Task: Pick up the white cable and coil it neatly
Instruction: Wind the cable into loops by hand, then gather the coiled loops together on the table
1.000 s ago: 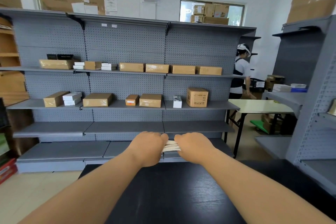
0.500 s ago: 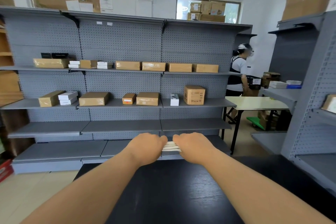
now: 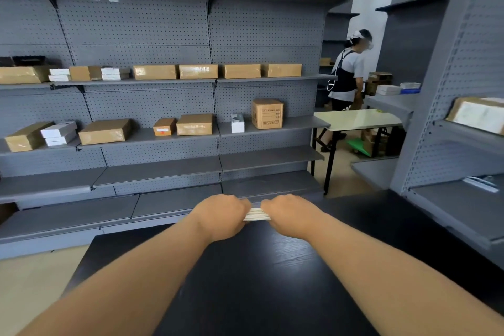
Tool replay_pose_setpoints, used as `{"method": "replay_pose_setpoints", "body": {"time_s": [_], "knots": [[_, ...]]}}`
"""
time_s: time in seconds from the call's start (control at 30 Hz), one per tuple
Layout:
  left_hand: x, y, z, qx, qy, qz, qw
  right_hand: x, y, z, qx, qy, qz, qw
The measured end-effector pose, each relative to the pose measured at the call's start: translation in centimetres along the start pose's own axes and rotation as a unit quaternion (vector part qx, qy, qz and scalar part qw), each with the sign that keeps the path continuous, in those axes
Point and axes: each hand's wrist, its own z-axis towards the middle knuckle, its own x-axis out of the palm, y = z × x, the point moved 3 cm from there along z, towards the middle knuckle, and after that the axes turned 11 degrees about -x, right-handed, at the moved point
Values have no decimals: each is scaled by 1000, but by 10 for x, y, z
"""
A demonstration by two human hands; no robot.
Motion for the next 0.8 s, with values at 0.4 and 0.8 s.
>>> {"method": "replay_pose_setpoints", "body": {"time_s": [0.4, 0.8], "knots": [[47, -98, 57, 44, 20, -19, 999, 69, -72, -53, 40, 13, 29, 999], [99, -176, 139, 7, 76, -39, 996, 164, -213, -155, 248, 15, 224, 942]]}}
